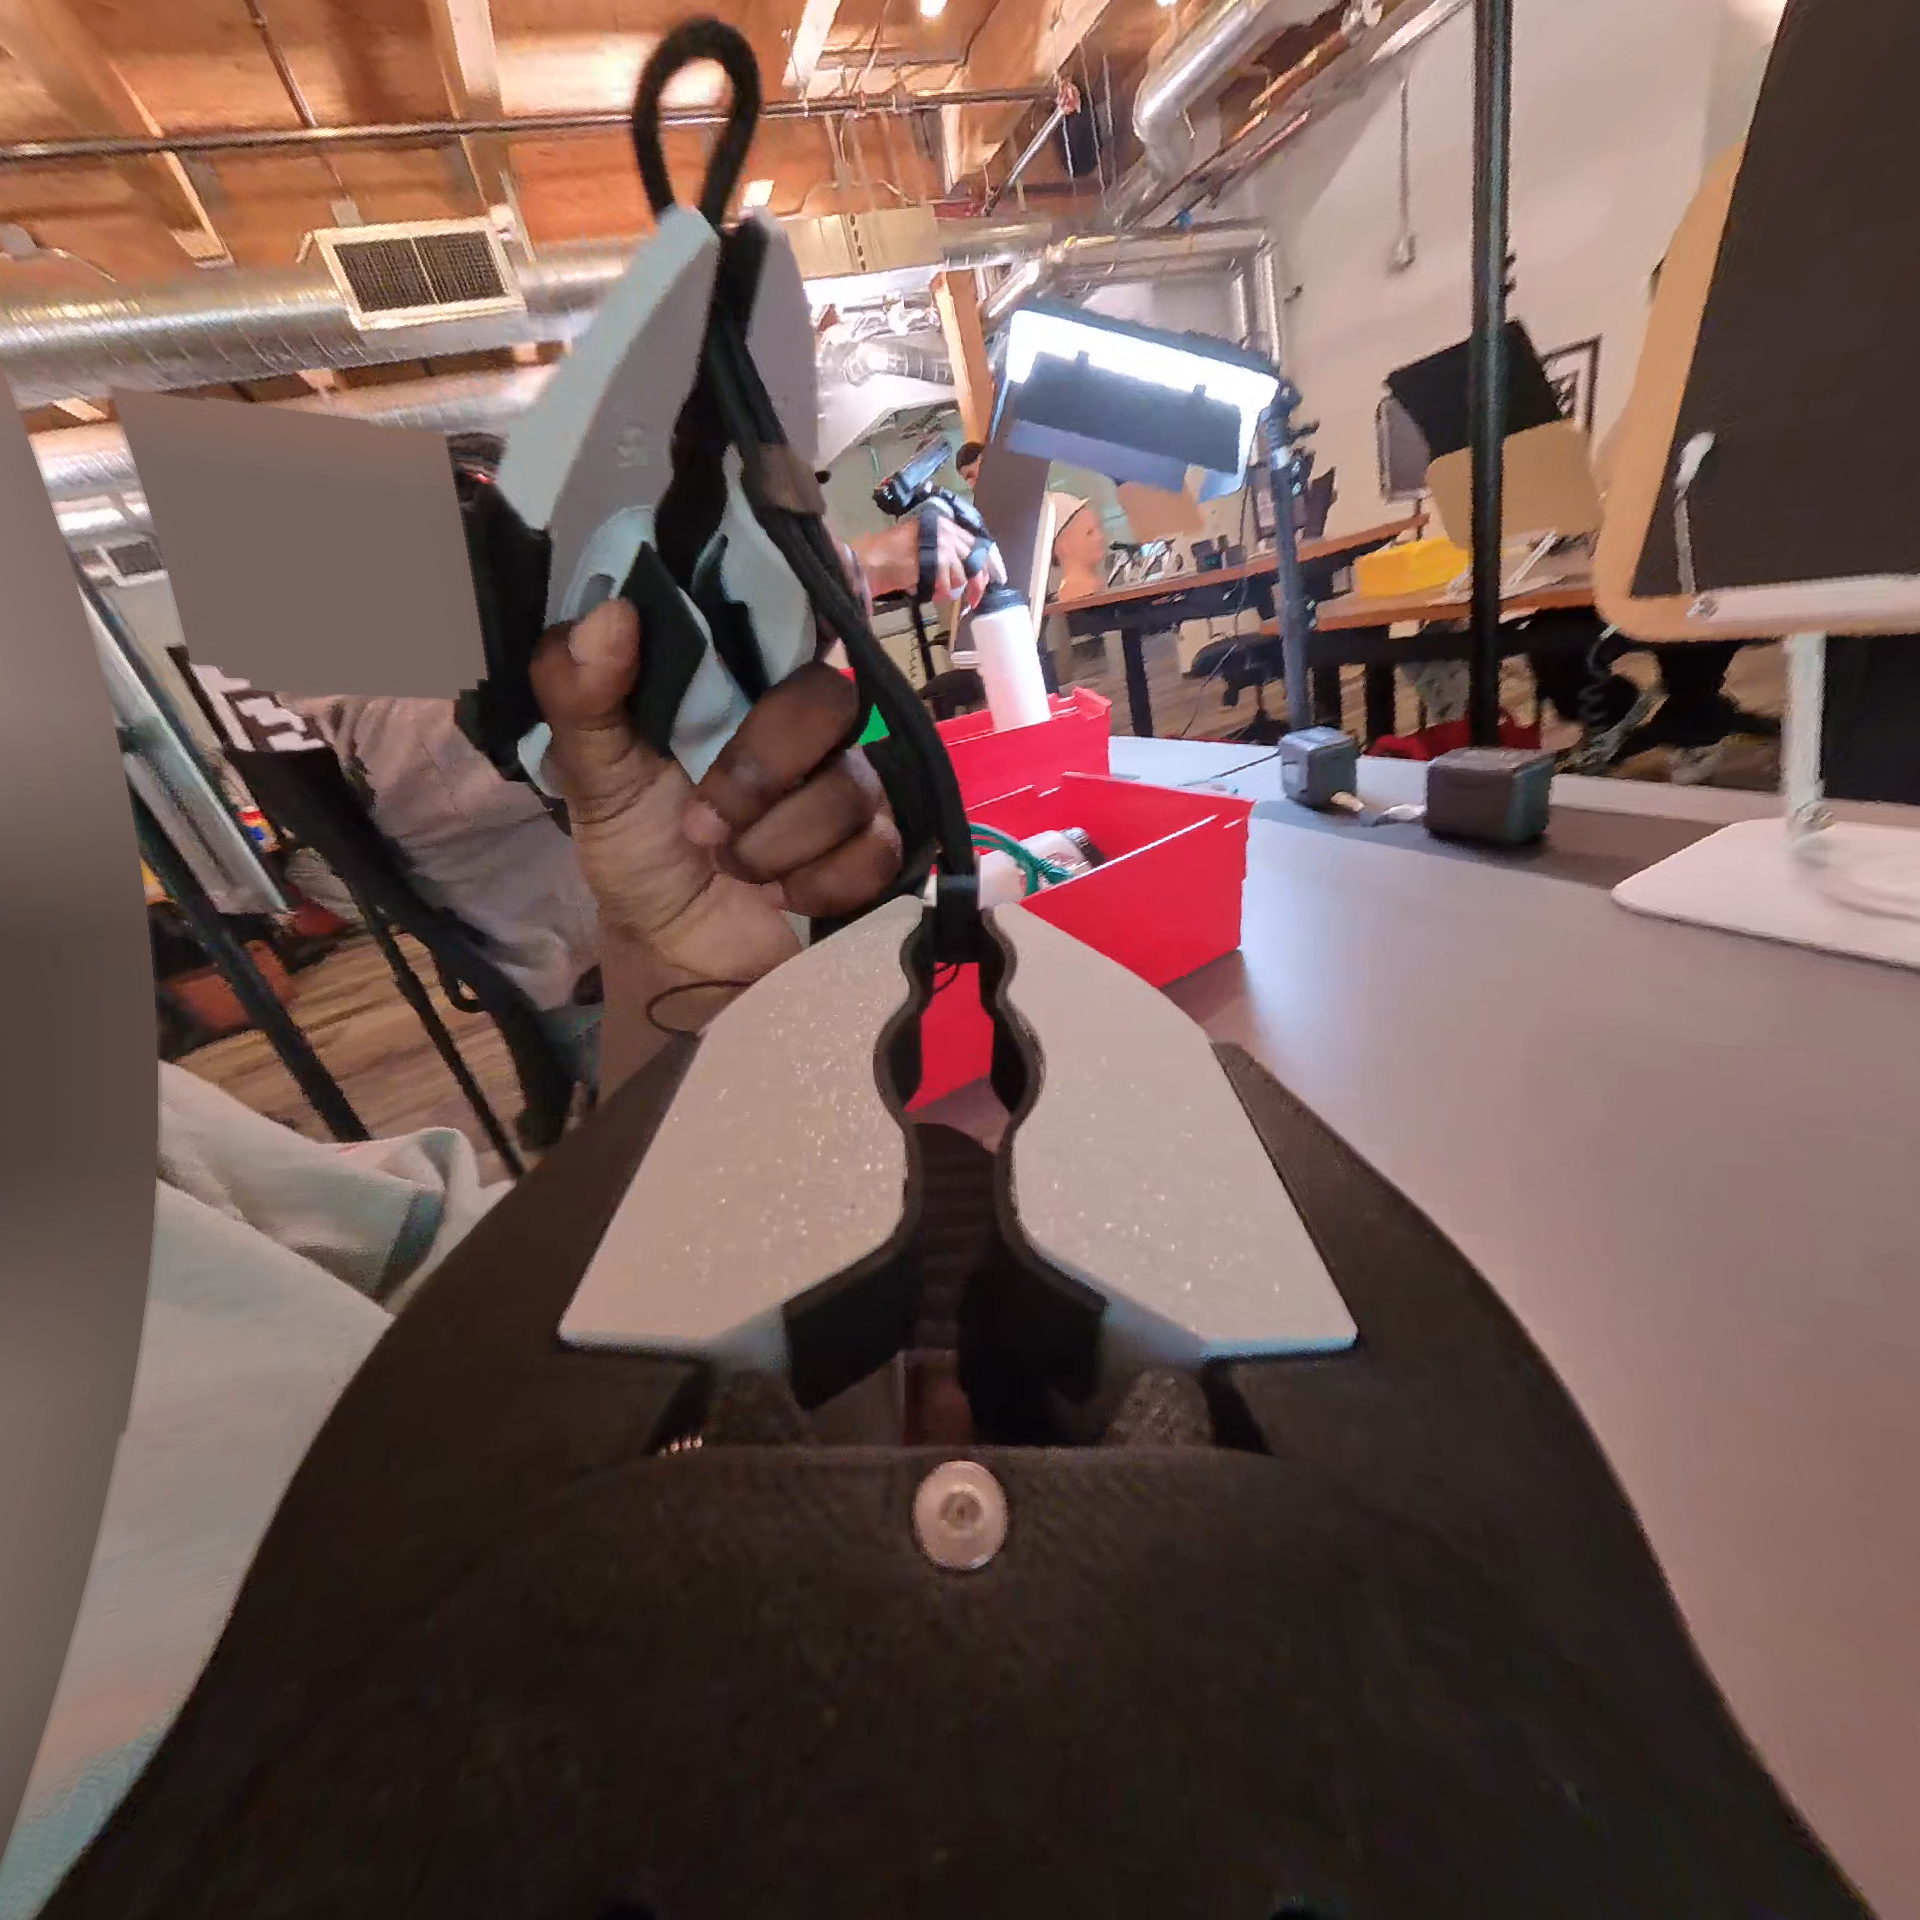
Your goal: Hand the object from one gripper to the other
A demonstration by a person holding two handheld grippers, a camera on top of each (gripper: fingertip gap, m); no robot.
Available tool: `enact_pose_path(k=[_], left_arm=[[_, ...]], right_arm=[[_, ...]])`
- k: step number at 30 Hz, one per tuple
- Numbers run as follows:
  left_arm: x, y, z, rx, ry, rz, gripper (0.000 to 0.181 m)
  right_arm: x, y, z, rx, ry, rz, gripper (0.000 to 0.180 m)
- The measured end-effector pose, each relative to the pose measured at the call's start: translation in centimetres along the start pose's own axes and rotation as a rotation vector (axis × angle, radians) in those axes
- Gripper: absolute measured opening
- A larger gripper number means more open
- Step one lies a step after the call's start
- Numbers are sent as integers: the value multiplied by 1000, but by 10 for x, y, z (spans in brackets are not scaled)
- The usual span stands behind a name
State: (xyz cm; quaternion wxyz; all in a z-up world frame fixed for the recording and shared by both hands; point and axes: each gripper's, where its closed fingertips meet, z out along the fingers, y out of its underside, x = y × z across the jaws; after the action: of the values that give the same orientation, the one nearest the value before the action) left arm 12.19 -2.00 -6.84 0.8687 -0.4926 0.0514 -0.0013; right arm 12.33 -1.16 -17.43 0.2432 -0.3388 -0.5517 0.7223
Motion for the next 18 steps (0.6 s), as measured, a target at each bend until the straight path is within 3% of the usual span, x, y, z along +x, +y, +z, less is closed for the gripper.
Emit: enact_pose_path(k=[4,8,10,14,18], left_arm=[[2,-12,-12,22,130,-76,18],[-22,-51,-42,175,115,-163,25],[-33,-56,-52,168,76,-141,27],[-24,-31,-45,-29,85,-29,29],[13,24,-22,-289,221,28,34]], right_arm=[[14,-15,-13,-7,147,-302,7],[28,-40,-33,-23,400,-842,7],[30,-48,-40,-63,517,-1119,7],[19,-54,-43,-107,652,-1582,7],[6,-51,-39,-67,635,-1730,7]])
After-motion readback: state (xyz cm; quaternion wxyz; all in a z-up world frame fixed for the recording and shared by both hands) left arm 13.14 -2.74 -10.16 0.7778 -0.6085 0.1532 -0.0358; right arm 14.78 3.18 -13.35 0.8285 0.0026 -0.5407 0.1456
